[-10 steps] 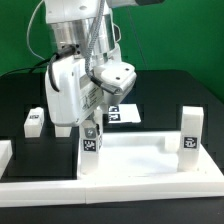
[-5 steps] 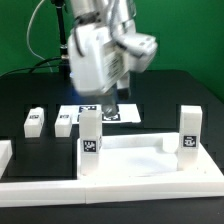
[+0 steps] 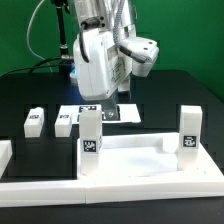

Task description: Assemble desk

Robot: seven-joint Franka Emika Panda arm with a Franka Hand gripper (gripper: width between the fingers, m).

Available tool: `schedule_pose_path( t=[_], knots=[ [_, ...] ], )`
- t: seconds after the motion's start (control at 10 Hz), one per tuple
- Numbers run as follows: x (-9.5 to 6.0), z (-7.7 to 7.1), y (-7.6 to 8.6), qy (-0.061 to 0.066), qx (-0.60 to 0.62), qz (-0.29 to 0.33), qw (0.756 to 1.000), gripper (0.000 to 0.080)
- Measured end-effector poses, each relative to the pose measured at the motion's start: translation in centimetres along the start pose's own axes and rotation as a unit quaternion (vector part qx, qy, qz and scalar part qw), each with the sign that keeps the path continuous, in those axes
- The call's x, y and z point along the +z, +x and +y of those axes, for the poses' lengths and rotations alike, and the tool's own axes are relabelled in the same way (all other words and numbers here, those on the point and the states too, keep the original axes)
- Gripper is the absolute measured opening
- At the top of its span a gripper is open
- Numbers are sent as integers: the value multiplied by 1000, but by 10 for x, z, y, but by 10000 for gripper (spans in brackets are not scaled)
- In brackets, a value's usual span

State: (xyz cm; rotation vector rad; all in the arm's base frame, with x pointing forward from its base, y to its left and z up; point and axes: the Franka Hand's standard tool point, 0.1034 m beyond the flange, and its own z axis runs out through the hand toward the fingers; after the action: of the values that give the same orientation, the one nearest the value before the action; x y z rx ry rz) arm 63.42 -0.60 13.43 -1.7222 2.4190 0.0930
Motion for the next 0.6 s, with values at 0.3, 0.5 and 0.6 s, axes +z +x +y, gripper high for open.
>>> schedule_pose_path(
  t=[0.3, 0.5, 0.6],
  knots=[
    [20, 71, -3, -37, -24, 9, 999, 649],
    [28, 89, -12, -61, -24, 12, 998, 649],
    [28, 87, -11, -59, -28, 11, 998, 649]
  ],
)
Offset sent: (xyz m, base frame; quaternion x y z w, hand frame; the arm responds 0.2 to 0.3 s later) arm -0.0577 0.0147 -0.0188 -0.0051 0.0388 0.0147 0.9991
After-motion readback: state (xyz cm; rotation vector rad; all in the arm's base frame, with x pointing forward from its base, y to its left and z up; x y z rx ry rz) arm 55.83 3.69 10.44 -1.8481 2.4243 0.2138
